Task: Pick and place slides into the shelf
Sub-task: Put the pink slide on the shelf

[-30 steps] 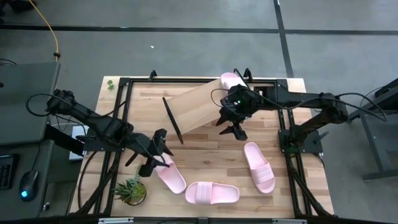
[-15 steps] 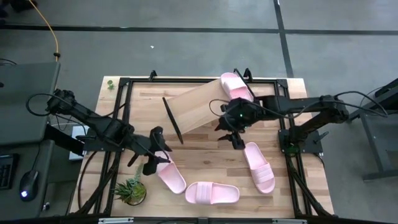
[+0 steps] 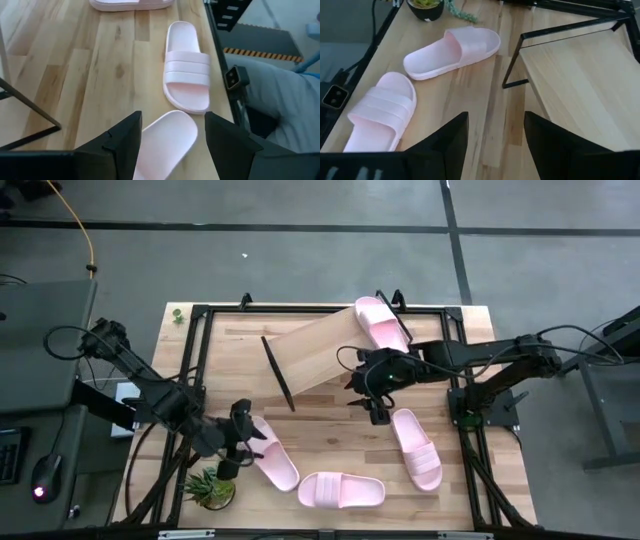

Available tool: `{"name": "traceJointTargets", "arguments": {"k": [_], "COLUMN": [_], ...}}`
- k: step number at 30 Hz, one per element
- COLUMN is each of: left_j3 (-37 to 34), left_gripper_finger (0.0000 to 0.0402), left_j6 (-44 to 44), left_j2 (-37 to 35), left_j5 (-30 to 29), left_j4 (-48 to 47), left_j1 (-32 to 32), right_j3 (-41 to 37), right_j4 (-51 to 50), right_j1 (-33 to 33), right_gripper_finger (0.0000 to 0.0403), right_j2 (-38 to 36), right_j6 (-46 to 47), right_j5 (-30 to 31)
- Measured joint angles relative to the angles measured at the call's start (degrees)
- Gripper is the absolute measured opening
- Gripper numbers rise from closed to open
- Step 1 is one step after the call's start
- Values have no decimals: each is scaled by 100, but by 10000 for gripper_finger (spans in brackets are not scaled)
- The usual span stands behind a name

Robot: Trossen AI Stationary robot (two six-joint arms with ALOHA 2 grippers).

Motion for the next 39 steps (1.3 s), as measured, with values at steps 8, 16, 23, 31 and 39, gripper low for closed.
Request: {"name": "traceJointTargets", "arguments": {"k": [8, 16, 23, 31, 39], "left_j3": [0, 0, 1, 233, 1444], "left_gripper_finger": [200, 200, 200, 200, 200], "left_j6": [-288, -526, -890, -1289, -1663], "left_j2": [432, 562, 755, 1075, 2231], "left_j5": [-197, -589, -652, -671, -649], "left_j4": [-35, -42, -50, -485, -1712], "left_j1": [-64, -71, -71, -69, -162], "right_j3": [-2, -178, -1018, -1220, -1220], "right_j4": [191, 378, 1103, 1367, 1372], "right_j1": [-2, -4, -2, 3, 172], "right_gripper_finger": [183, 183, 183, 183, 183], "right_j2": [0, 2, 7, 9, 9], "right_j6": [127, 489, 442, 530, 719], "right_j5": [394, 782, 783, 776, 777]}}
